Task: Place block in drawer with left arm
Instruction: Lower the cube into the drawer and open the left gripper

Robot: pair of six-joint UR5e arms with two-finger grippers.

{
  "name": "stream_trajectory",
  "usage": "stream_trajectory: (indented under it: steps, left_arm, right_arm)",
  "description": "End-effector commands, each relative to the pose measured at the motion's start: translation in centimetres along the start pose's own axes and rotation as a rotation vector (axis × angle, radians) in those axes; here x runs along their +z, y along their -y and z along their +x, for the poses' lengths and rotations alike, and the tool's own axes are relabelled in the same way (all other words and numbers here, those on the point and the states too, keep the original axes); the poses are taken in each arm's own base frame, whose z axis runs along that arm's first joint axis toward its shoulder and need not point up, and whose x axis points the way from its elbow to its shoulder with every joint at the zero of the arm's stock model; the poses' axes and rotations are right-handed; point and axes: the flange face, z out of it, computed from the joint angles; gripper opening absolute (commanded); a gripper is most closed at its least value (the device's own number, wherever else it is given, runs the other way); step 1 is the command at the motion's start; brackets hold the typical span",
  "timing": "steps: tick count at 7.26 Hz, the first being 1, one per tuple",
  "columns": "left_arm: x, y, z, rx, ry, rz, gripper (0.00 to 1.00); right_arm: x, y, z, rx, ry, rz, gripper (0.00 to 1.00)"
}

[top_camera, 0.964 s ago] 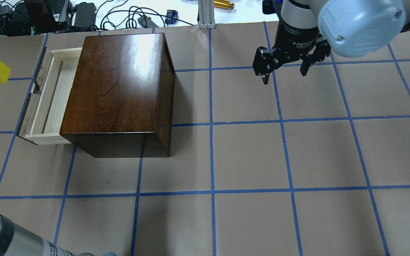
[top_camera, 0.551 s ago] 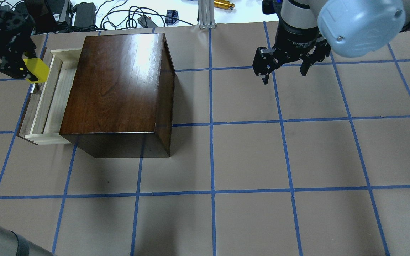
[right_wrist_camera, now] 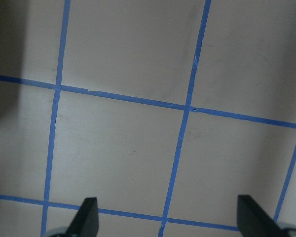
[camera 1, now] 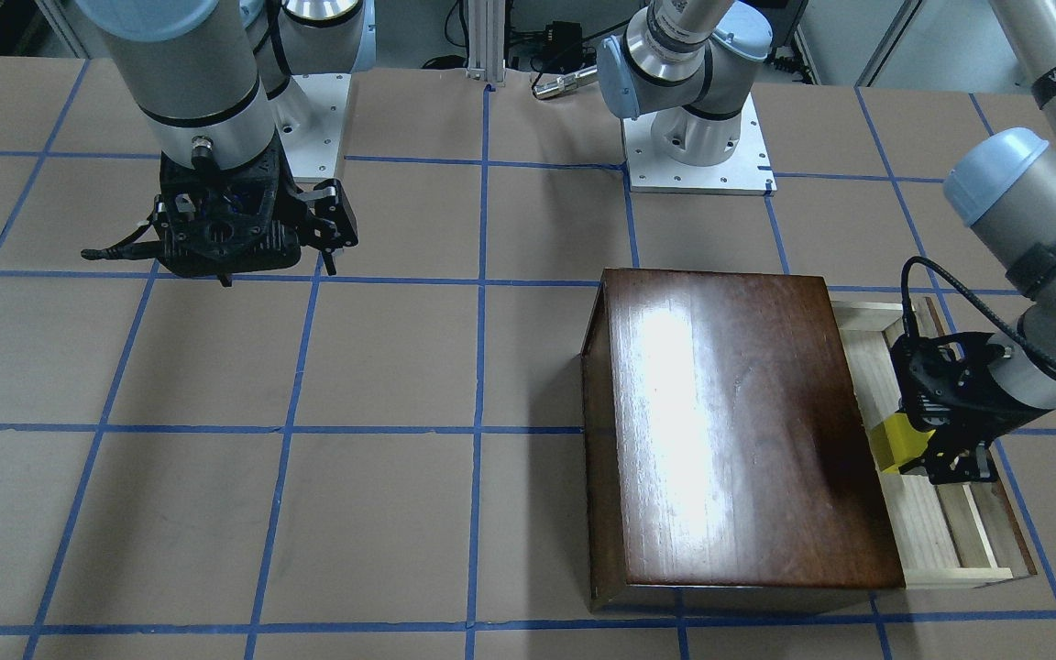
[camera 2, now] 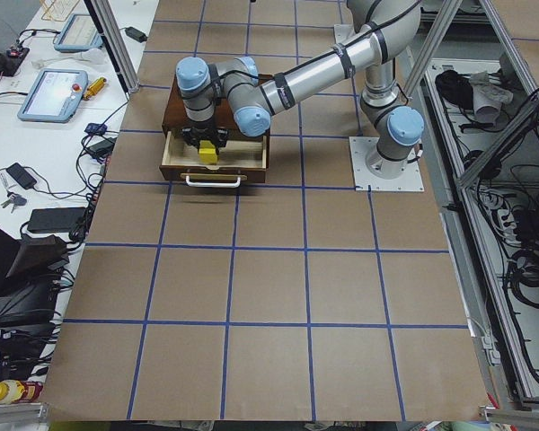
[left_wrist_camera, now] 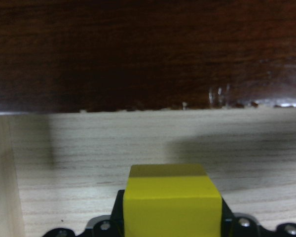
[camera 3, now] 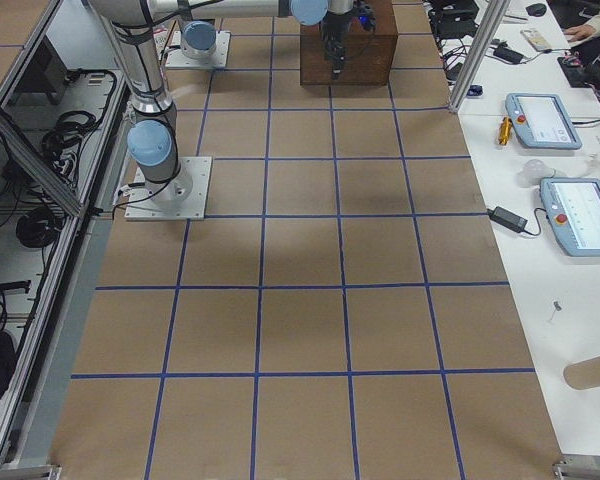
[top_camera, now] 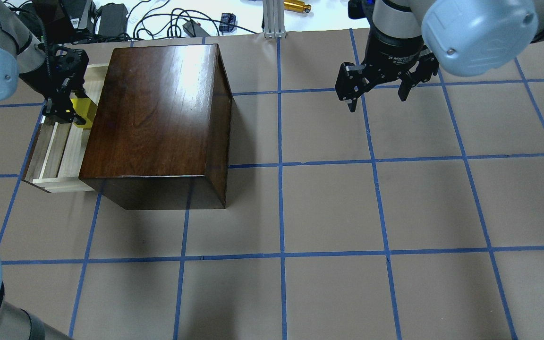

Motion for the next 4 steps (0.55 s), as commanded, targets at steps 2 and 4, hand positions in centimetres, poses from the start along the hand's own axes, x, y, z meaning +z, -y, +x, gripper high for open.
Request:
stream_trajectory:
  steps: [2,4]
  left_arm:
    - [-3.9,0.8,1.1,-0.062,0.038,-0.011,1.00]
    - [-11.7,3.1,5.5,-0.188,0.019,0.018,1.00]
  right_arm:
    - [0.0,0.0,0.0,0.000,0.000,0.000,1.00]
    - [0.0,0.0,0.0,0.000,0.000,0.000,1.00]
